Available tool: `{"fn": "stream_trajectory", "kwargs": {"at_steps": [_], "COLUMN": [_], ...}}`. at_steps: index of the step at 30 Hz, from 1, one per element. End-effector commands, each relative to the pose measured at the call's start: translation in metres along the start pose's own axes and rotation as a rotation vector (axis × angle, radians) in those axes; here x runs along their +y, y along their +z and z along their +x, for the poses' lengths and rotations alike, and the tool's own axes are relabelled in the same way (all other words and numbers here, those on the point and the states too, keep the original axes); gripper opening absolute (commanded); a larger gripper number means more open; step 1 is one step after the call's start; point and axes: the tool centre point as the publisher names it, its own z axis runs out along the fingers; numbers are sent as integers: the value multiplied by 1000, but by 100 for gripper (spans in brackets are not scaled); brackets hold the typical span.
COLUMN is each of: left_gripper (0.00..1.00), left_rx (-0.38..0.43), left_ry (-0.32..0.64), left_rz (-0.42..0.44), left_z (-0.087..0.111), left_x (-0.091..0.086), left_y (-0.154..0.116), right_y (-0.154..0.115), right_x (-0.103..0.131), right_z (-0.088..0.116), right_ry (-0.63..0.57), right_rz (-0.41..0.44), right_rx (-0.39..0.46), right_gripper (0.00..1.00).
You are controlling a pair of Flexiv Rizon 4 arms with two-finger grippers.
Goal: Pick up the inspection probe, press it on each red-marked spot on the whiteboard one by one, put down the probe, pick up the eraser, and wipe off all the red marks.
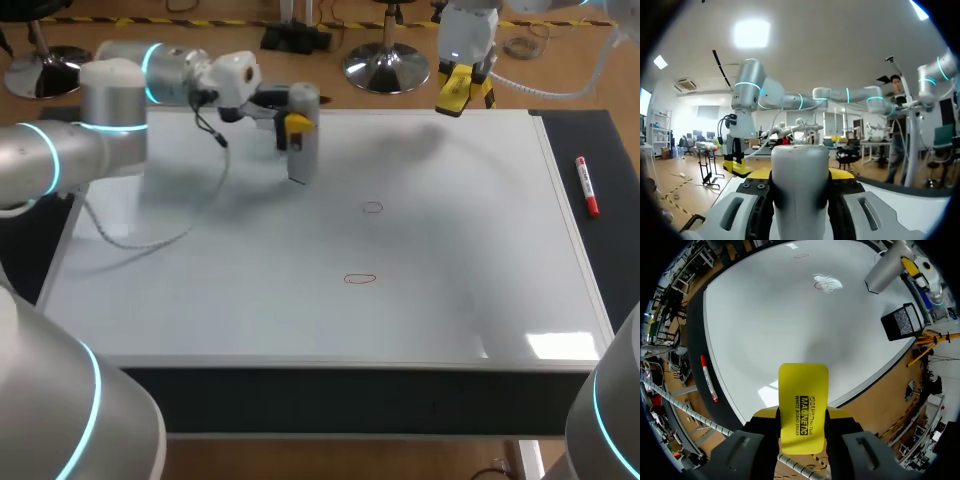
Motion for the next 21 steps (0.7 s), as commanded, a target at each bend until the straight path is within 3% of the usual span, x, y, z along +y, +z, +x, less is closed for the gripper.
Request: {"fn": "stream_trajectory", "kwargs": {"at_steps": [1,13,21], "left_gripper": [0,0,0], "left_rx": [-216,-373,-416], "left_ry": [13,43,47], "left_rz": [-9,-22,-18], "left_z": [14,4,4], "left_x": [-12,-21,-21], "left_y": [-21,-88,-107], "right_y": [-1,-1,-1], "right_x": [-2,-2,-2], "right_z": [0,0,0], "right_ry": [-2,-2,-2], "right_rz": [-1,-1,-1], "right_rx": [4,4,4], "right_gripper": [0,0,0]}}
